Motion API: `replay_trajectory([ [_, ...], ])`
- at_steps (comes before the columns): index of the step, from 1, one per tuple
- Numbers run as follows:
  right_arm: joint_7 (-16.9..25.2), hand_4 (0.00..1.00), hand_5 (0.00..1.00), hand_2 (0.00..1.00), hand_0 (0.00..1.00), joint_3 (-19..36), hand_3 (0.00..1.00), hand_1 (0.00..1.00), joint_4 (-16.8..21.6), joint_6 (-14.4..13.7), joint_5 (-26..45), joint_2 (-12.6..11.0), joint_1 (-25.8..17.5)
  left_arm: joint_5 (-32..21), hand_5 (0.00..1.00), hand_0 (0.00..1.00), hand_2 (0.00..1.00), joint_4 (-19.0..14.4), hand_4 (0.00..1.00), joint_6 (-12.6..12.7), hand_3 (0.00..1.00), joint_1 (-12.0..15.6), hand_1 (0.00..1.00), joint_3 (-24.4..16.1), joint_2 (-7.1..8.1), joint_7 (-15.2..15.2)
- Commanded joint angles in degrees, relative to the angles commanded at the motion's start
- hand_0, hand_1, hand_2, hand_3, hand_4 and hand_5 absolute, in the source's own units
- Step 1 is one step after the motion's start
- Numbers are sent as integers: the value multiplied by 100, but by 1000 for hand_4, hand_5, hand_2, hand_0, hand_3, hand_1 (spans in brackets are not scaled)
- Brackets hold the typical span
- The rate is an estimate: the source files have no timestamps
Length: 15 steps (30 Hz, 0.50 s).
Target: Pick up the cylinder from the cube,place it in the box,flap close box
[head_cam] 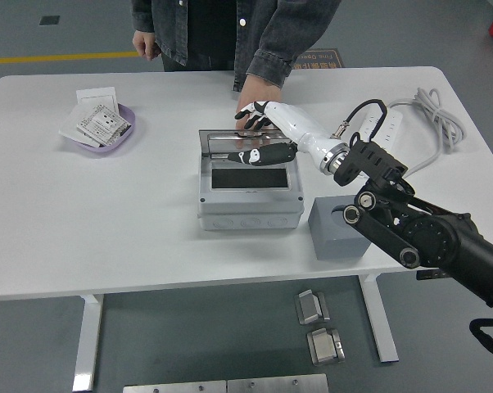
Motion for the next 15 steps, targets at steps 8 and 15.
replay_trajectory([
  [8, -50, 998, 527, 649, 641, -206, 749, 592, 519, -38, 88, -222, -246, -3, 280, 633, 554, 0, 663, 3, 589, 11, 611, -5, -6, 2],
  [15, -56, 997, 526, 652, 627, -310, 749, 591, 621, -69, 160, -296, -382, -6, 279, 633, 555, 0, 663, 6, 590, 10, 611, -6, -4, -2],
])
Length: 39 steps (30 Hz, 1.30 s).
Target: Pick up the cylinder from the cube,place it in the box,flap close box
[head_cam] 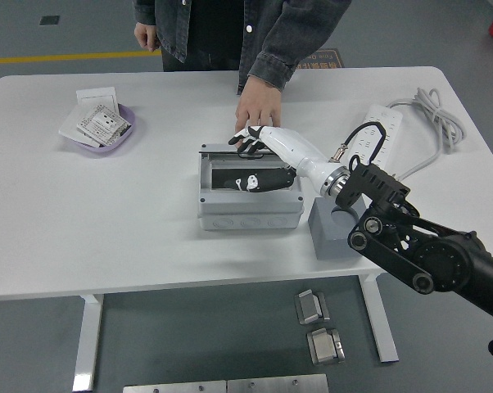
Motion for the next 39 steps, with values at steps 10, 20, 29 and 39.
replay_trajectory([
  [10, -62, 996, 534, 656, 611, -52, 749, 586, 450, -37, 19, -251, -224, -2, 277, 633, 555, 0, 664, 2, 590, 21, 611, -1, -7, 3],
  [20, -125, 993, 539, 655, 608, 554, 749, 584, 637, -10, -262, -353, -732, 43, 276, 633, 555, 0, 663, 4, 590, 11, 611, -45, -15, 9],
  [29, -129, 992, 550, 655, 615, 1989, 749, 583, 1336, 30, -706, -289, -1841, 70, 277, 633, 555, 0, 665, -2, 591, 107, 611, -72, -32, 37],
  [39, 103, 994, 559, 653, 609, 3644, 744, 579, 1928, -101, -558, -132, -2992, 189, 277, 632, 556, 0, 665, -25, 591, 159, 611, -127, -10, 67],
])
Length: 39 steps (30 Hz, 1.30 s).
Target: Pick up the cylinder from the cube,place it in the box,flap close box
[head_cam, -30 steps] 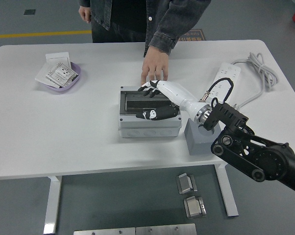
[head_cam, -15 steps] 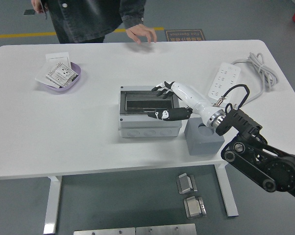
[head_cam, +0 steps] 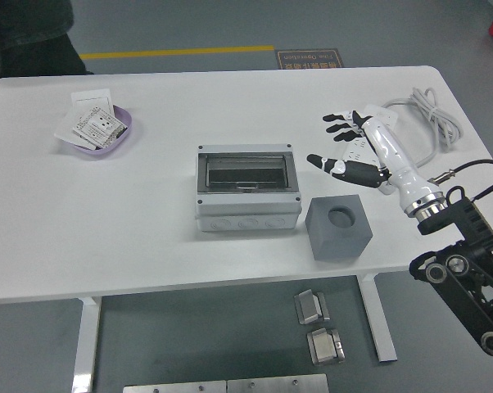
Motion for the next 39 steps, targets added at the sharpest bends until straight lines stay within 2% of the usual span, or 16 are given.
replay_trajectory([
  [6, 99, 998, 561, 644, 596, 896, 737, 572, 32, -48, 99, 170, -330, 59, 277, 632, 556, 0, 665, -2, 591, 14, 611, -29, 32, 3],
  [11, 125, 998, 561, 644, 596, 1309, 737, 572, 24, -69, 99, 279, -394, 23, 277, 632, 556, 0, 665, 8, 591, 81, 611, -31, -3, 10],
  [19, 174, 996, 563, 640, 597, 1504, 730, 560, 31, -80, 188, 375, -455, -9, 276, 632, 555, 0, 665, 11, 592, 147, 611, -36, -88, 9],
  [29, 598, 994, 562, 637, 598, 1651, 729, 555, 48, -108, 1259, 597, -625, 36, 274, 632, 556, 0, 665, 11, 592, 180, 611, -88, -83, -2],
  [39, 708, 990, 576, 633, 581, 1821, 717, 547, 96, -123, 1579, 611, -681, 79, 273, 632, 557, 0, 665, -2, 592, 138, 611, -127, -76, -20],
])
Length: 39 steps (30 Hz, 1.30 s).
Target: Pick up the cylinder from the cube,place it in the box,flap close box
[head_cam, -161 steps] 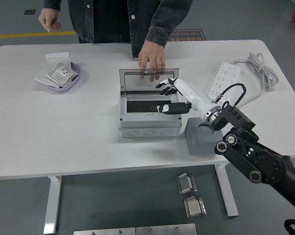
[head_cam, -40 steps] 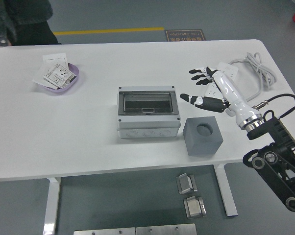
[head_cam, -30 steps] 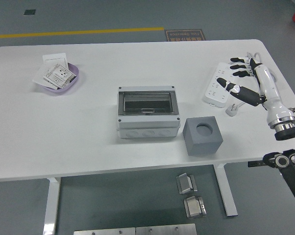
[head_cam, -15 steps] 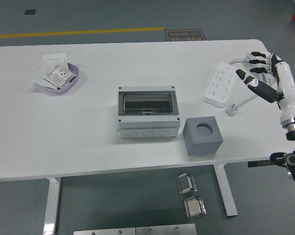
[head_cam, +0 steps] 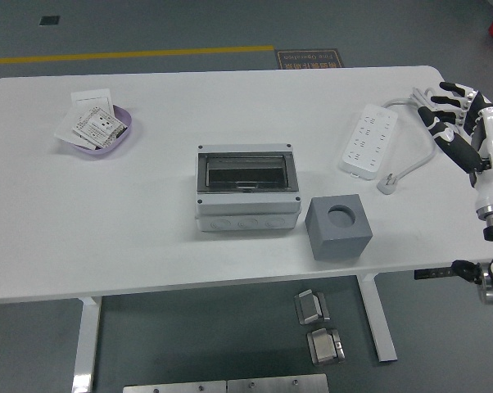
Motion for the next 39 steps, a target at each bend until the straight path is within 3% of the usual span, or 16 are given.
replay_trajectory([
  [39, 105, 987, 582, 617, 570, 448, 684, 537, -8, -35, 83, 213, -91, -106, 281, 632, 557, 0, 667, 26, 592, -104, 611, 4, -24, -12],
])
